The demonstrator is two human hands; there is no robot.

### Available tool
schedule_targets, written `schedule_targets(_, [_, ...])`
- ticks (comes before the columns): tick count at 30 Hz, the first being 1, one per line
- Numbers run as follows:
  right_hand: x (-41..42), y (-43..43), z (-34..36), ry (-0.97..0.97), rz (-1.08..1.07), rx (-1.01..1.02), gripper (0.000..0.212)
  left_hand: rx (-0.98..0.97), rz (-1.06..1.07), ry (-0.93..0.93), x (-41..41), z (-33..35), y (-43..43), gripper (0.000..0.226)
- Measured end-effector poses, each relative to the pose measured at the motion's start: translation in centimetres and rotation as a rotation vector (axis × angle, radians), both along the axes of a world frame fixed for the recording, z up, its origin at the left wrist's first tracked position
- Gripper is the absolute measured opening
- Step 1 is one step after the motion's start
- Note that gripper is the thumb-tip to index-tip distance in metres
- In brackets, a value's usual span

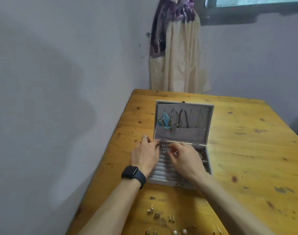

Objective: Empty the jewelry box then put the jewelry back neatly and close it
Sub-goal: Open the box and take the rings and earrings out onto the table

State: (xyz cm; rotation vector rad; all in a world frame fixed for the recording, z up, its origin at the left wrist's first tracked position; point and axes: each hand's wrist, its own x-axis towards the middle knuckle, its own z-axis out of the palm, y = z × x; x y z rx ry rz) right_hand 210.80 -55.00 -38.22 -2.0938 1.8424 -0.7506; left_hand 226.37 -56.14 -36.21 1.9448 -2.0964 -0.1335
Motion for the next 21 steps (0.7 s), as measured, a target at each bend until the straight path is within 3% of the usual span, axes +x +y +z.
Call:
schedule_targets(14, [2.0, -3.3, 0.2, 0.102, -0.035, 0.038, 0.023, -0.016, 0.035, -0.006, -0.4, -0.6, -1.7, 0.025])
schedule_targets(18, [2.2, -3.1, 0.5, 0.068, -0.044, 0.083, 0.019, 0.014, 0.063, 0.163, -0.3, -0.6, -1.4, 0.024])
schedule_targets(21, [1.5, -2.1, 0.6, -0.085, -0.061, 0.097, 0.01, 0.021, 0.089, 0.375, -0.1, -0.2, -0.1, 0.018])
